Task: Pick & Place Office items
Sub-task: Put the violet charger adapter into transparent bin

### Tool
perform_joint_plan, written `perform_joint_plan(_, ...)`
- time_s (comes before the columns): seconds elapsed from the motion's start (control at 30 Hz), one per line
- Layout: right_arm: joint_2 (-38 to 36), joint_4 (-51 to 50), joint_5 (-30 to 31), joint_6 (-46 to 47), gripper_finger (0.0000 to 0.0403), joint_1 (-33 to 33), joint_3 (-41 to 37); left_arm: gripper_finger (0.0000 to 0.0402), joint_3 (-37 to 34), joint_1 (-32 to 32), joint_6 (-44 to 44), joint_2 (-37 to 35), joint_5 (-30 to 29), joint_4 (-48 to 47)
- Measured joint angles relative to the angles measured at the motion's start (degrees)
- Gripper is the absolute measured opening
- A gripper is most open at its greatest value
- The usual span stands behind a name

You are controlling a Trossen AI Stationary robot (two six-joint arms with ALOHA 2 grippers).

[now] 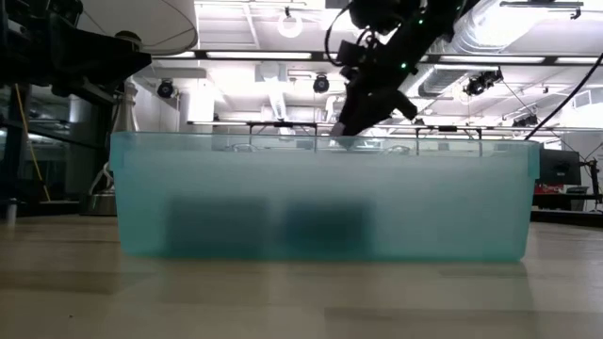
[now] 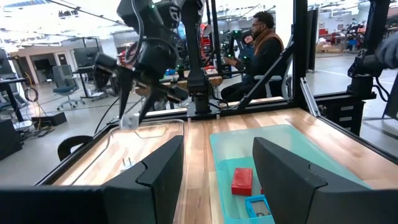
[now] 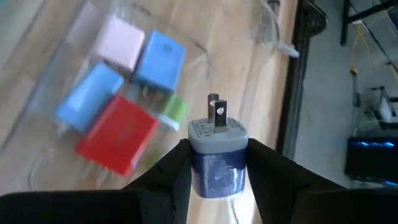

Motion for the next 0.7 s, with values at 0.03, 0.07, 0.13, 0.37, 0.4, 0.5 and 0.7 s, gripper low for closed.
perform_joint_plan(0.03,0.76,1.12,-0.69,0.63,0.0129,0.19,0.00,0.0186,-0.01,0.01,0.00,0.00,-0.01,0.00)
perform_joint_plan(0.07,1.46,2.12,-1.36,1.32,0.0129,0.30,-0.02,0.0186,-0.01,0.00,0.00,0.01,-0.01,0.00)
perform_joint_plan(0.13,2.83,3.25,-3.00,2.47,0.0129,0.39,0.15,0.0186,-0.01,0.01,0.00,-0.01,-0.01,0.00)
perform_joint_plan(0.37,9.26,-2.44,-6.11,6.15,0.0129,0.59,9.56,0.0186,0.01,0.00,0.00,0.01,-0.01,0.00)
perform_joint_plan(0.4,10.29,-3.43,-6.39,6.43,0.0129,0.59,11.00,0.0186,-0.01,-0.01,0.00,-0.01,0.01,0.00)
perform_joint_plan(0.5,13.72,-7.18,-7.75,7.61,0.0129,0.59,15.10,0.0186,-0.01,-0.01,0.00,0.00,-0.01,0.00)
perform_joint_plan(0.7,19.38,-11.66,-8.99,9.00,0.0129,0.59,19.83,0.0186,-0.01,0.01,0.00,0.01,-0.01,0.00)
